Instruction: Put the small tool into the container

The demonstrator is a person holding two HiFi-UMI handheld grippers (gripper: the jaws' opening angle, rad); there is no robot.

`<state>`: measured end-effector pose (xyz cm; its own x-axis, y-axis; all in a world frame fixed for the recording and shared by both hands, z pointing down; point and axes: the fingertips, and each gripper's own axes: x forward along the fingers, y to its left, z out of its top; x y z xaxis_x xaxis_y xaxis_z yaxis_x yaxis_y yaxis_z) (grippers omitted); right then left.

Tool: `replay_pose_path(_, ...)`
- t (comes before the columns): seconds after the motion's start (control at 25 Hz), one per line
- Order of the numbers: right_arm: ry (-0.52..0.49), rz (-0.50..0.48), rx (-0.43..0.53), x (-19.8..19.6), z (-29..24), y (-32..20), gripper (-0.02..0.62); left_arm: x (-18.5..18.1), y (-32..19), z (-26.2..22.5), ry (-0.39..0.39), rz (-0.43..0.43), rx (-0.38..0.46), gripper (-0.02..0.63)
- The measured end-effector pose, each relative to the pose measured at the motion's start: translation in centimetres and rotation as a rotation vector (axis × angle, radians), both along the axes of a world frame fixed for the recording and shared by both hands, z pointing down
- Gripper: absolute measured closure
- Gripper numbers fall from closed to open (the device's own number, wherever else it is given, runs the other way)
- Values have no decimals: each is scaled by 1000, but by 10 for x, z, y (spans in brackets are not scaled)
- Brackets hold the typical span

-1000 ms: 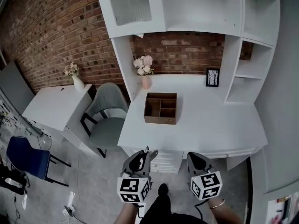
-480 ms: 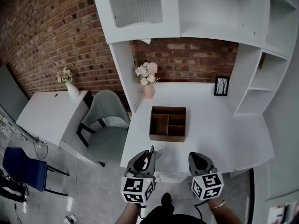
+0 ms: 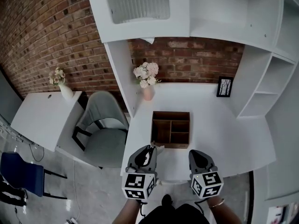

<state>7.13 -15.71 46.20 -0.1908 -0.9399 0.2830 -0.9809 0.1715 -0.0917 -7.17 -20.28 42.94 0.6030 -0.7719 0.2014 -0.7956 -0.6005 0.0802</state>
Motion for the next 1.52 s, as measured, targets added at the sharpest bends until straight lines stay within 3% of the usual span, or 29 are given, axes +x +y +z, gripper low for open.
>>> replay_pose_path(0.88, -10, -71, -25, 23, 5, -89, 592, 38, -93, -11, -5, -20, 4, 534)
replay_pose_path(1.52, -33, -103, -49, 33, 22, -114, 592, 57, -127, 1, -9, -35, -15, 534)
